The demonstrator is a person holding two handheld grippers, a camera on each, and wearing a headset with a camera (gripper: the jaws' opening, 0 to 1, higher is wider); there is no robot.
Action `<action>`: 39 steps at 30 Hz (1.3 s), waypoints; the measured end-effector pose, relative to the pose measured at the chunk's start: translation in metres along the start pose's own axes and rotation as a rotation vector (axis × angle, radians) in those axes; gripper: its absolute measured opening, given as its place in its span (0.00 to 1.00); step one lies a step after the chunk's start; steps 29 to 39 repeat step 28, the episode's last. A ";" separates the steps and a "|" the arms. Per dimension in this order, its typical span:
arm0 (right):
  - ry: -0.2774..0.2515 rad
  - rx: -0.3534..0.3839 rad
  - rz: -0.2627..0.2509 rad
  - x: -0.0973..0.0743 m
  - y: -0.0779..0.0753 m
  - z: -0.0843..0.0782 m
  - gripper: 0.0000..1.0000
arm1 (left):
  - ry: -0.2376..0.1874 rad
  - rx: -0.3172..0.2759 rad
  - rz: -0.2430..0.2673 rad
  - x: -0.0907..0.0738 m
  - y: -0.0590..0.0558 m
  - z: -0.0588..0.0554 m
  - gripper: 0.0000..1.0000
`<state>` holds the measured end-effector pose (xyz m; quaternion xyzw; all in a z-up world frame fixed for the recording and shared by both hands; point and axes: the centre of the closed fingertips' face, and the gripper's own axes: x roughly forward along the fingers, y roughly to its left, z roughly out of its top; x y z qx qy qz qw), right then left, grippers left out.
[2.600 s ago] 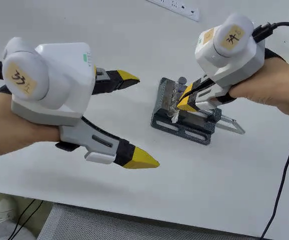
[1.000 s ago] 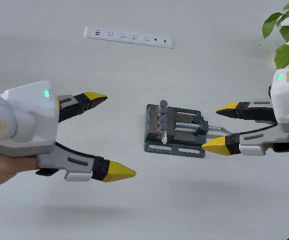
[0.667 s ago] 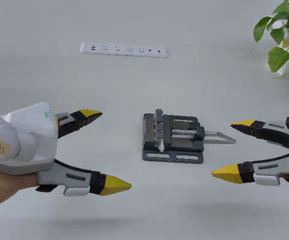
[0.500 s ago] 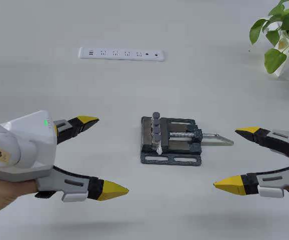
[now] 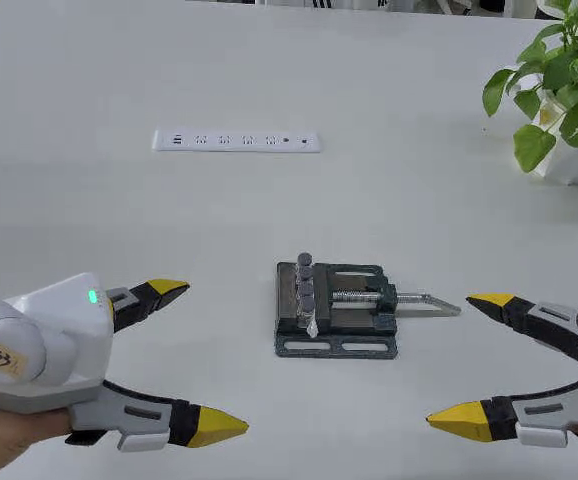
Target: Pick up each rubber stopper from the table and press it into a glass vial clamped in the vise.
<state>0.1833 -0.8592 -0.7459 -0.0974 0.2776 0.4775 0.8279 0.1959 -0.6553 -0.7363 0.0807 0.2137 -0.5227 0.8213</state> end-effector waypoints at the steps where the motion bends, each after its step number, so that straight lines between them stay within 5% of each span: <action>1: -0.001 0.001 0.000 0.000 -0.001 -0.001 0.99 | 0.002 0.000 -0.002 0.000 -0.001 -0.001 0.99; 39: -0.022 -0.004 0.006 -0.004 -0.006 0.006 0.99 | 0.007 -0.009 -0.016 0.000 -0.005 -0.002 0.99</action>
